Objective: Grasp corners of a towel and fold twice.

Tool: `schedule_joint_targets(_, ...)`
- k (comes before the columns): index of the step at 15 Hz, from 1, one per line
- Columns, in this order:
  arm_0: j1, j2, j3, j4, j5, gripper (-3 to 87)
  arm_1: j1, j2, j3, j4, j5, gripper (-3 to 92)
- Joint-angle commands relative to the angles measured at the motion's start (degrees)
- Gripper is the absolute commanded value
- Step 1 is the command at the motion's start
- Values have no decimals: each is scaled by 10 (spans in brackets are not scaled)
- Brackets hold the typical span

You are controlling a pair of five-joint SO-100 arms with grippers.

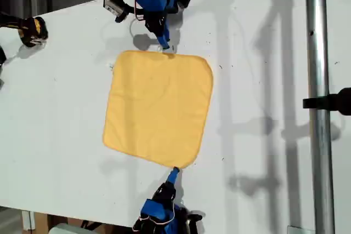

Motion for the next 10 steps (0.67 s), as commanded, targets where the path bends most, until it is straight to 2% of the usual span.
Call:
schedule_joint_targets(1,-159,4,3,-11,-251,-7,38,2,-13,7,7,-1)
schedule_joint_targets(7,-159,4,3,-8,-251,-5,31,2,-41,1,6,-1)
schedule_joint_targets(10,-159,4,3,-7,-250,-4,15,-6,-104,-7,-19,-1)
